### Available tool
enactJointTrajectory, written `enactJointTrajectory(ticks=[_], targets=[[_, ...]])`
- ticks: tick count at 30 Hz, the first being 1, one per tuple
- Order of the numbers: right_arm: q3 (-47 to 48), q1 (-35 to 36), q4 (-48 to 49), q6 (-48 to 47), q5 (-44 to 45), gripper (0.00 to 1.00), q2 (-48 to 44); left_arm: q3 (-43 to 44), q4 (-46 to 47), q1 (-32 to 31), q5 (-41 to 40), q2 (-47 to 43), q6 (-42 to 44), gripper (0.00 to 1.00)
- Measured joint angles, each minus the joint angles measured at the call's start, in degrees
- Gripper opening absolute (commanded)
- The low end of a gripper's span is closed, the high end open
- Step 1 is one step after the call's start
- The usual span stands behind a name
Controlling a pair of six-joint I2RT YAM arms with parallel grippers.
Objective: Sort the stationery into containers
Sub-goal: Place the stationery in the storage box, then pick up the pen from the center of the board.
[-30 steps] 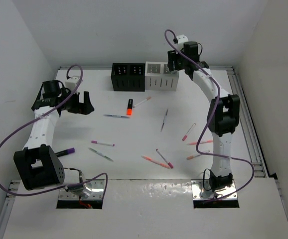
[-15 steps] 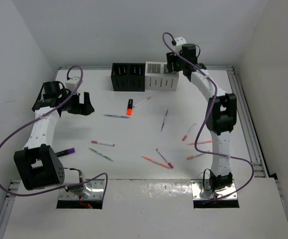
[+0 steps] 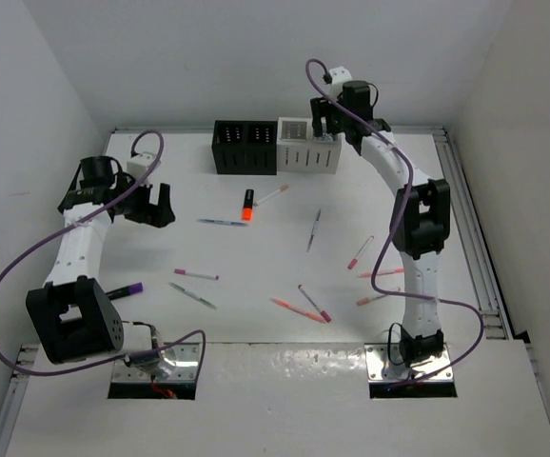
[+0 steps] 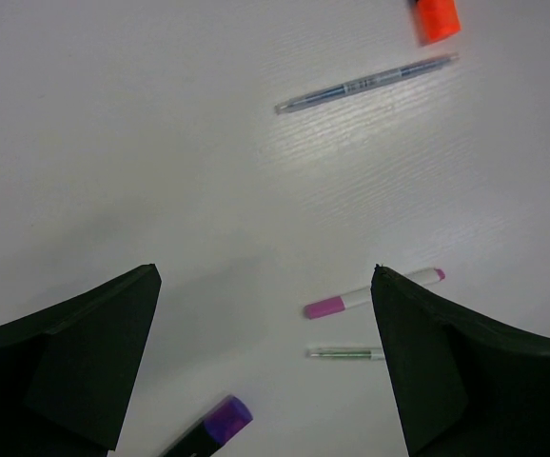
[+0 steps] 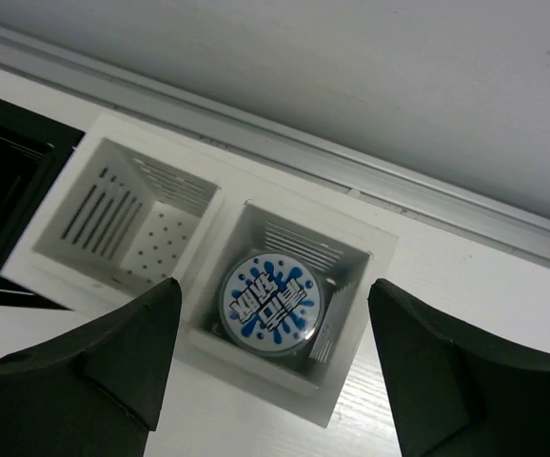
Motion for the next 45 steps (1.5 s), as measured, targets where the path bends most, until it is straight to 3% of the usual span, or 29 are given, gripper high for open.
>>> enactJointTrajectory(ticks=[8,15,19,27,38,45], targets=[[-1.66,0.98,-3.72,1.44,-1.22,0.79,-6.16,1.88,-10.32,2.21,-2.19,-1.31,15.34,0.99],[-16.31,0.66,-8.00,2.10,-5.79,0.77,-23.52,1.27,-20.46,3.17,-7.54,-4.59,32.22,0.98],[-24.15,-0.02,-11.37,1.90,-8.37,0.76,-30.67,-5.25,-21.62,3.21,-13.31,-8.57,39.50,0.97],[-32.00,-2.36,-18.93,1.86,-11.72,0.74,-33.40,-18.49,-17.92,4.02,-23.23,-8.68,45.64,0.95],[-32.33,-2.64,-22.99,0.37,-12.68,0.74,-33.77,-20.50,-6.49,7.48,-26.58,0.68,47.89,0.91],[-32.33,-2.64,-24.04,-0.07,-12.68,0.72,-33.77,-22.67,-3.30,12.55,-27.85,4.04,52.19,0.81]])
